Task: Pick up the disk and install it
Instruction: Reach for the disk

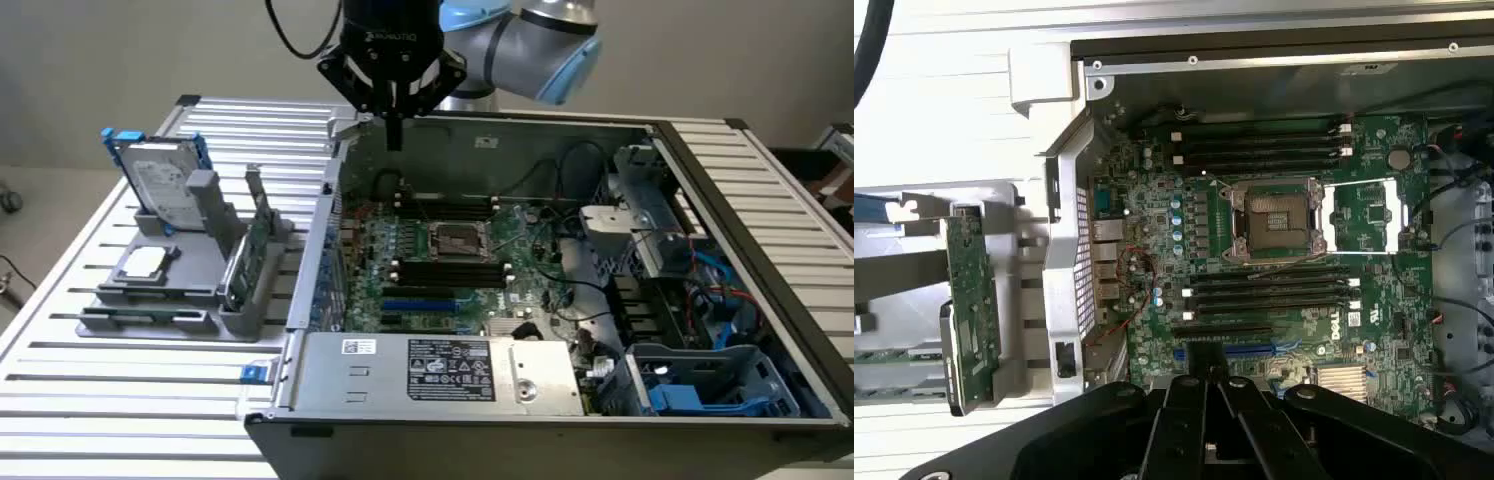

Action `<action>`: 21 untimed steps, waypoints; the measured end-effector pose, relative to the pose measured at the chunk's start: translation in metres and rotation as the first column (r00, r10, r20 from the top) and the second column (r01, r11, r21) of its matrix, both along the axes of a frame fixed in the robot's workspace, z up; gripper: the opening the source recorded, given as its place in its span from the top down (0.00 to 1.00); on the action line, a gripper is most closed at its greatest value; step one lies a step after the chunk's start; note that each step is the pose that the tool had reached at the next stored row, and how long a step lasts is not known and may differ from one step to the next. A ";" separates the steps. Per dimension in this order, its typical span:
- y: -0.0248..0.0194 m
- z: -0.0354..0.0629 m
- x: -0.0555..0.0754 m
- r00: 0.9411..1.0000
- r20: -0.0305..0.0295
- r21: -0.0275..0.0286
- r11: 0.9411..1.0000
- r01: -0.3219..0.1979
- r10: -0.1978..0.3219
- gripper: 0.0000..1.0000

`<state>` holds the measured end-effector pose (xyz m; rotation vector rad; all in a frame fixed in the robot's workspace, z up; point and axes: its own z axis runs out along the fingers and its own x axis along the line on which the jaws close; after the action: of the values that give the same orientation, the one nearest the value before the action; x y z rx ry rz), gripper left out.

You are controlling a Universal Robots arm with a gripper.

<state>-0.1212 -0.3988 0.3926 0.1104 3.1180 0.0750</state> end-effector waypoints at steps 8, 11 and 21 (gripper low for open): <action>0.0000 0.0000 0.000 1.000 0.000 0.000 1.000 0.000 0.000 0.89; 0.0000 0.0000 0.000 1.000 0.000 0.000 1.000 0.000 0.000 0.89; 0.0000 0.0000 0.000 1.000 0.000 0.000 1.000 0.000 0.000 0.89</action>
<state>-0.1212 -0.3988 0.3926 0.1104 3.1180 0.0750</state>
